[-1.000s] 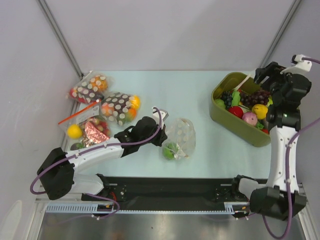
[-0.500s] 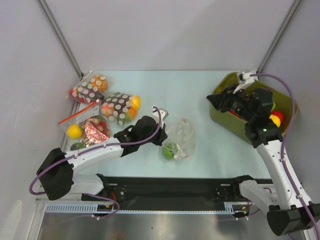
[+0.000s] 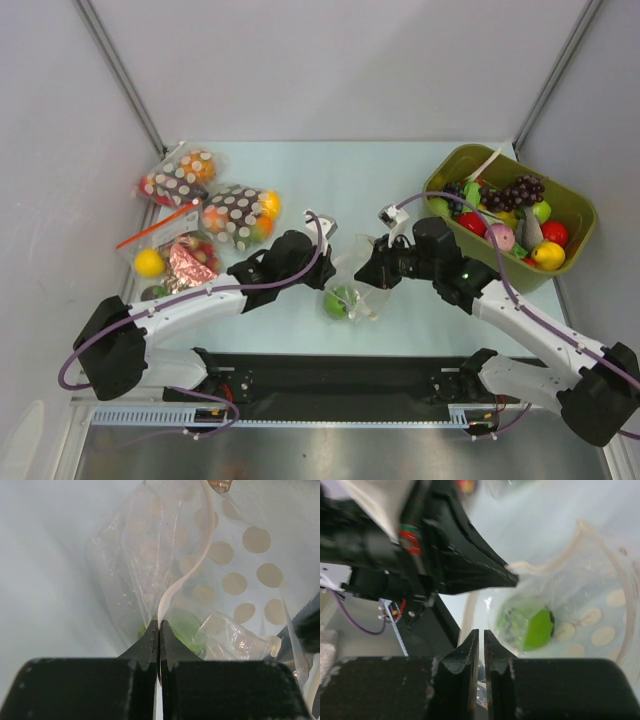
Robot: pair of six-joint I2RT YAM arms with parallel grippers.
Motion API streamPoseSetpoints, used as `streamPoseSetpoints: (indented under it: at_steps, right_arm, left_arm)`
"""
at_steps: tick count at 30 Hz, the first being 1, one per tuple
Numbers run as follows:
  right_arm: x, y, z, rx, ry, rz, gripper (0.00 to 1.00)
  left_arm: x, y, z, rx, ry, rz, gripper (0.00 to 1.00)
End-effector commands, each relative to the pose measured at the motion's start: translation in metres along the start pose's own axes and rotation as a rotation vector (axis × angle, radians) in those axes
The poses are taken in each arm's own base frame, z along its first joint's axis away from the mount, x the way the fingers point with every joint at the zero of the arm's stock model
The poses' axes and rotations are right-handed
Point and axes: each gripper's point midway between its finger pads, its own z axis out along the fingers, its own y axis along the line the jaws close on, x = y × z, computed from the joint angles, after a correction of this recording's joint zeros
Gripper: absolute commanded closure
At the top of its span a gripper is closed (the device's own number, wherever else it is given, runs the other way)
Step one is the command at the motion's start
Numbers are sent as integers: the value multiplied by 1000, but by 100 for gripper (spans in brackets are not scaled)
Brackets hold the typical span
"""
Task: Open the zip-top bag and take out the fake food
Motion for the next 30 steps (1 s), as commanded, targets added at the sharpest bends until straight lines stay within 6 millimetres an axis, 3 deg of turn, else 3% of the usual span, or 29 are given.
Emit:
streamPoseSetpoints:
  at_steps: [1,3,7,12,13,15,18,23,30]
  right_arm:
    - [13,-23,11,98,13,24,87]
    - [23,-34,14,137,39,26,87]
    - [44,-63,23,236,92,31,87]
    - [63,-82,34,281,128,49,88]
    - [67,-84,35,284,133,51,88]
    - [68,-89,37,297,131,53,88]
    - [73,-96,39,326,132,58,87]
    - [78,-105,40,358,129,73,87]
    - [79,-102,39,349,111,94,87]
  left_arm:
    - [-29,-10,-6,37,-82,10,100]
    - [-30,-12,-7,51,-90,9,97]
    - [-33,-21,-16,104,-116,8,62]
    - [-48,-25,-37,138,-215,9,37]
    - [-43,-23,-38,134,-218,8,32]
    - [-39,-17,-39,112,-225,-2,28]
    - [-15,-7,-30,87,-164,-37,27]
    - [15,-7,-10,88,-55,-113,26]
    - [38,-9,5,100,18,-182,26]
